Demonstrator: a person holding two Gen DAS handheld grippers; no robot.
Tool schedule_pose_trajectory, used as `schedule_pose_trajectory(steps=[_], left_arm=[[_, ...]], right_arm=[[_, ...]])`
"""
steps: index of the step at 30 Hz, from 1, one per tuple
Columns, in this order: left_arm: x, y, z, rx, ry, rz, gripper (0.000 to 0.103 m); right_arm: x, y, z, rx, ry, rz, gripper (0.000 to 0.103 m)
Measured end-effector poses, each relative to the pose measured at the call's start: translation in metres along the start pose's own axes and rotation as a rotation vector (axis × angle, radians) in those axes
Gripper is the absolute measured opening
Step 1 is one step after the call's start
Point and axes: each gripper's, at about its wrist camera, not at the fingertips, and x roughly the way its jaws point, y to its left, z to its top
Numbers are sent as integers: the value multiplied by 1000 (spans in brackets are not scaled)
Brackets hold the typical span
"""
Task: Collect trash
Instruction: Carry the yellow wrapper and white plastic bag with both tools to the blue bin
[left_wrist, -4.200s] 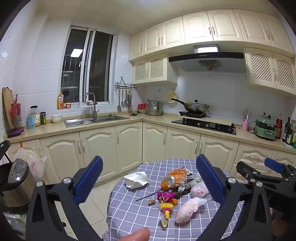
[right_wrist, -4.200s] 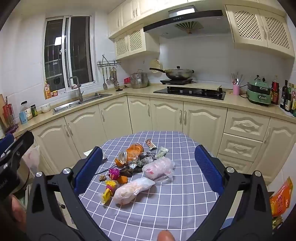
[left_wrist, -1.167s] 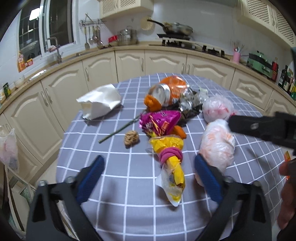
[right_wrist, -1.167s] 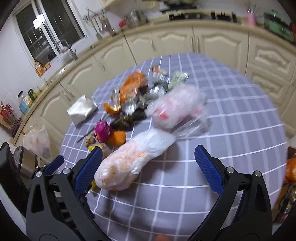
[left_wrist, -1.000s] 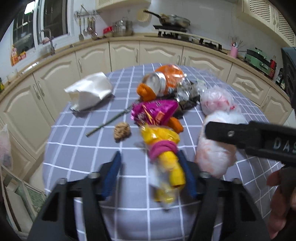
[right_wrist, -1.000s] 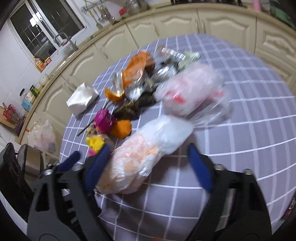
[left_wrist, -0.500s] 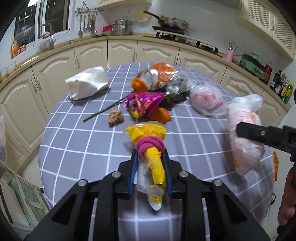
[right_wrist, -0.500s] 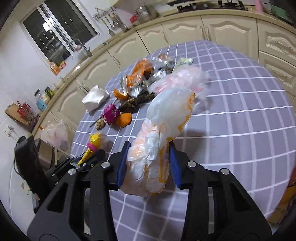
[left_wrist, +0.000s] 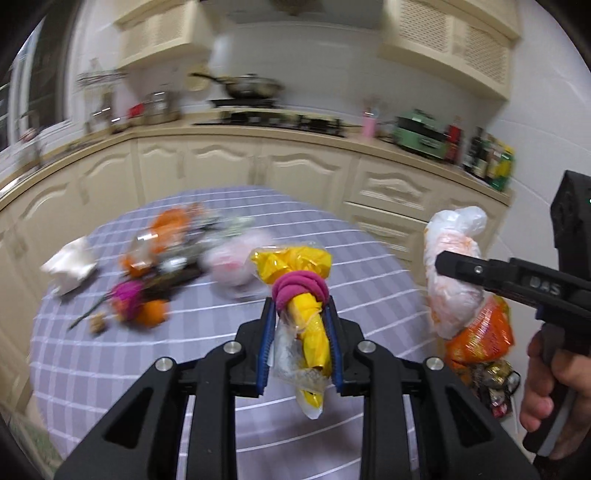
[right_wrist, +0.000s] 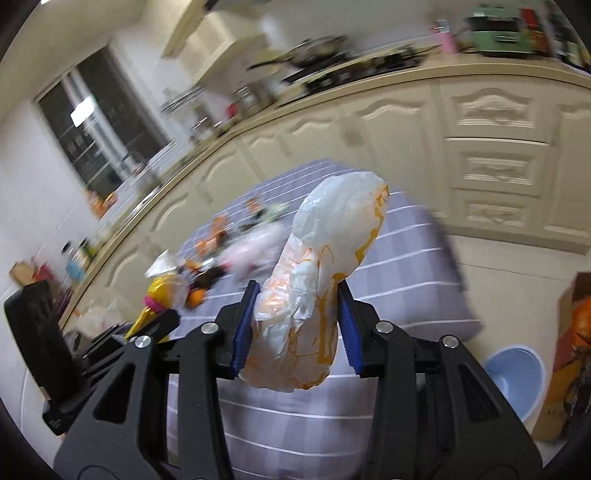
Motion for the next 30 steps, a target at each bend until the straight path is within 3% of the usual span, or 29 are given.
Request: schedule_pose_trajectory(steps=[5,10,14,19,27,29,30], left_arm=[[34,-80,0,104,42,-137,25],[80,-155,-19,186,145,-265,25],[127,-211,-46,265,258,-338,25],[186,-259,-87,342,405,-370,25],[273,-296,-128,375,596,-375,25],[283,-300,-136,374,636,-402,27],[290,-303,-138,382,652,-409,32]], right_arm=[[-29,-89,-2,143,-34,-157,42],[-42,-186,-27,300,19,-332,42],[-38,-244,-54,400,86,-407,43],[-36,-297,-89,500,149,-435,43],[-15,-338,-106,591,209,-431,45],[-12,-344,-109,603,214,-435,48],[-11,-347,-110,609,218,-437,49]])
